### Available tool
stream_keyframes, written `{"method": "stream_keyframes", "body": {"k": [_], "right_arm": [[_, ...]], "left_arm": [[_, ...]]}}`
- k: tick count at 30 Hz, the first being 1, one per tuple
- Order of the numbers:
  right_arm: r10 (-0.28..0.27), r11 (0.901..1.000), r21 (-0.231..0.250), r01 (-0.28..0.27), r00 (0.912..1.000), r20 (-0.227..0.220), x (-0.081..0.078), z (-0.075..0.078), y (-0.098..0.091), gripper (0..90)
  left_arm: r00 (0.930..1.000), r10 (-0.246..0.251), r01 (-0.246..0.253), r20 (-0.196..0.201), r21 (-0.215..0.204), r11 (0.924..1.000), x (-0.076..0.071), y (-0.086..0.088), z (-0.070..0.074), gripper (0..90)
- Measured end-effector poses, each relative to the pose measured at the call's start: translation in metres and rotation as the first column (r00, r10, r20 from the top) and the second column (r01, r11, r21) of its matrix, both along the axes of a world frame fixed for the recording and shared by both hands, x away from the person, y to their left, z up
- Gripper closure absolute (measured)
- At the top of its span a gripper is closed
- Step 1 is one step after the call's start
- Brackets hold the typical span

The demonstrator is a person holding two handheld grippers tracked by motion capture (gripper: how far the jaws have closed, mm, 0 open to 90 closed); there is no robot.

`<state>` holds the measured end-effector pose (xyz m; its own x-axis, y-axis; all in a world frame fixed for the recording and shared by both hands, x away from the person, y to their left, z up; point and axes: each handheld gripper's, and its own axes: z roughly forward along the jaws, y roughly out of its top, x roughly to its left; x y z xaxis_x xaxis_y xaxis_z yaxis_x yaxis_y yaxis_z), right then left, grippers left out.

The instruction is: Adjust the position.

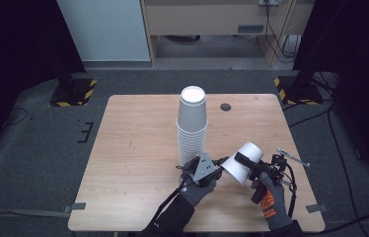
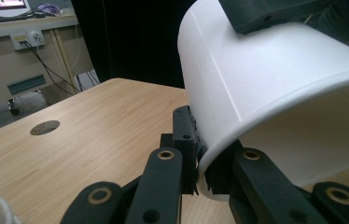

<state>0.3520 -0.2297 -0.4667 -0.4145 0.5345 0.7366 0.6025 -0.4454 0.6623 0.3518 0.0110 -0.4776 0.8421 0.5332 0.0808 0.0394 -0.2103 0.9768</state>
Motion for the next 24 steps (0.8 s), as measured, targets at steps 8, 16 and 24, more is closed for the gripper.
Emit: {"method": "stream_keyframes", "body": {"k": [8, 16, 24], "right_arm": [[-0.004, 1.0, 0.001, 0.004, 0.9999, 0.015, 0.001, 0.001, 0.001, 4.6], [-0.117, 0.9923, -0.036, 0.119, 0.9924, 0.036, 0.001, 0.0, -0.013, 9.7], [-0.168, 0.9779, -0.117, 0.173, 0.9844, 0.054, 0.005, -0.003, -0.017, 11.5]], "left_arm": [[1.0, 0.002, -0.002, 0.005, 0.005, 1.0, -0.002, 0.003, 0.002, 84.6], [0.9998, -0.017, 0.017, -0.005, 0.012, 0.9998, -0.007, 0.008, 0.003, 85.3], [0.9997, -0.018, 0.019, -0.019, 0.026, 0.9995, -0.008, 0.019, 0.008, 85.5]]}}
